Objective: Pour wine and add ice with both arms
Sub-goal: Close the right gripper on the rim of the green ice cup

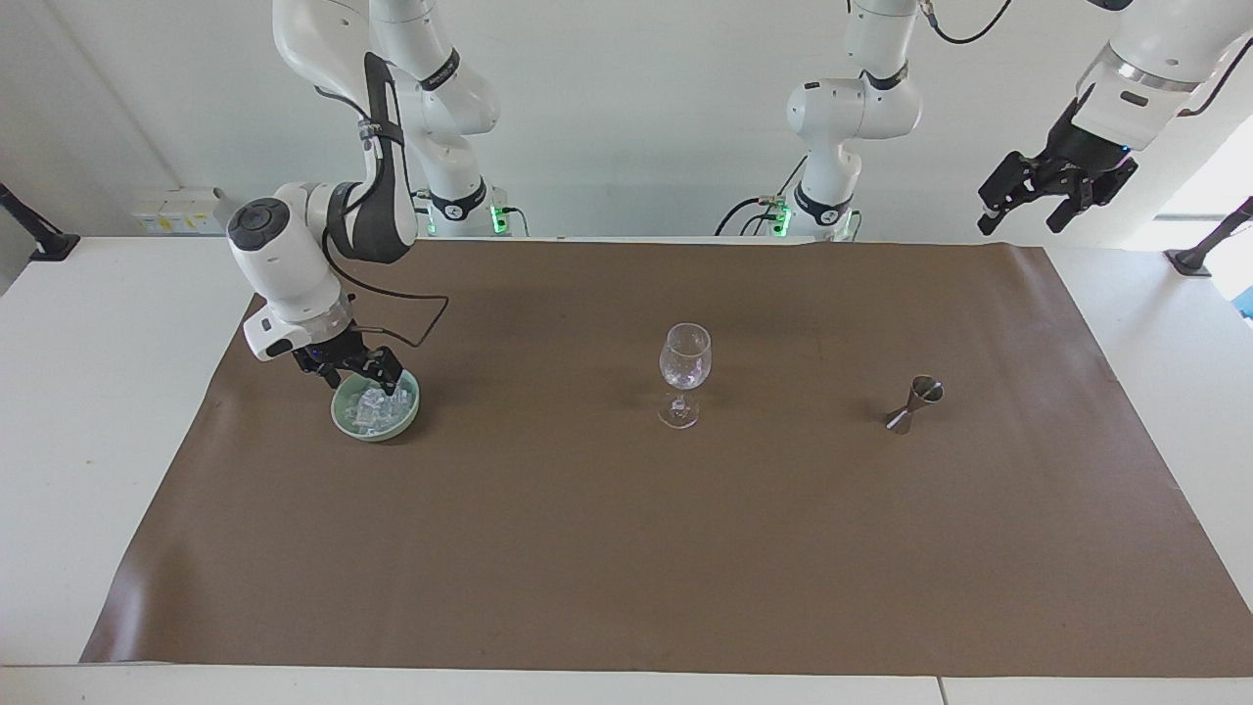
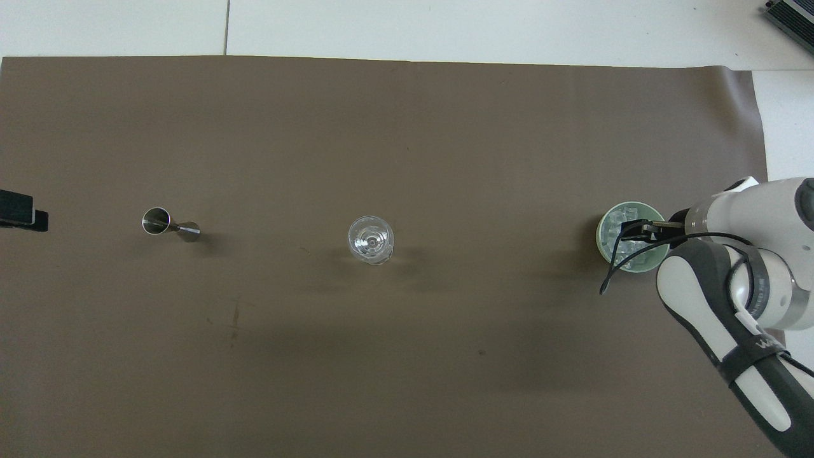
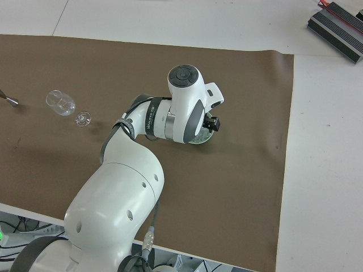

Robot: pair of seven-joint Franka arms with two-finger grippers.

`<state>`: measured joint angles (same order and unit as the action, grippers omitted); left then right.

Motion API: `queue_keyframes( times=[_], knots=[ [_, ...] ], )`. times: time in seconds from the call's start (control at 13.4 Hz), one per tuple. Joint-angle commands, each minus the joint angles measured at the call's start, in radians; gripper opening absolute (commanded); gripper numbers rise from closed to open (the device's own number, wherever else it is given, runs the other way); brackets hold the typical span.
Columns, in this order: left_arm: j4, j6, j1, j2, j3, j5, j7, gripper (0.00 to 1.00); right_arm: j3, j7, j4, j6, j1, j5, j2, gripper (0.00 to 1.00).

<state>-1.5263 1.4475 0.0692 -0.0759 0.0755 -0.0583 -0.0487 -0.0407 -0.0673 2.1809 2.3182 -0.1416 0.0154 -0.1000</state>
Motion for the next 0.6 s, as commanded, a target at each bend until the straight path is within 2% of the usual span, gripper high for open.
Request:
queue_keyframes(
  times=[0.0, 0.15, 0.22, 0.52],
  knots=[
    [-0.032, 0.002, -0.003, -0.028, -0.005, 0.020, 0.003, 1.00, -0.010, -0.019, 0.011, 0.040, -0.007, 0.011, 0.003, 0.84],
    [-0.032, 0.002, -0.003, -0.028, -0.005, 0.020, 0.003, 1.00, -0.010, -0.020, 0.017, 0.043, -0.001, 0.011, -0.004, 0.67],
    [-0.032, 0.002, -0.003, -0.028, -0.005, 0.020, 0.003, 1.00, -0.010, -0.020, 0.017, 0.043, -0.001, 0.011, -0.004, 0.61],
    [-0.032, 0.002, -0.003, -0.028, -0.005, 0.020, 0.003, 1.00, -0.011, -0.032, 0.019, 0.041, 0.002, 0.011, -0.003, 0.55]
  ],
)
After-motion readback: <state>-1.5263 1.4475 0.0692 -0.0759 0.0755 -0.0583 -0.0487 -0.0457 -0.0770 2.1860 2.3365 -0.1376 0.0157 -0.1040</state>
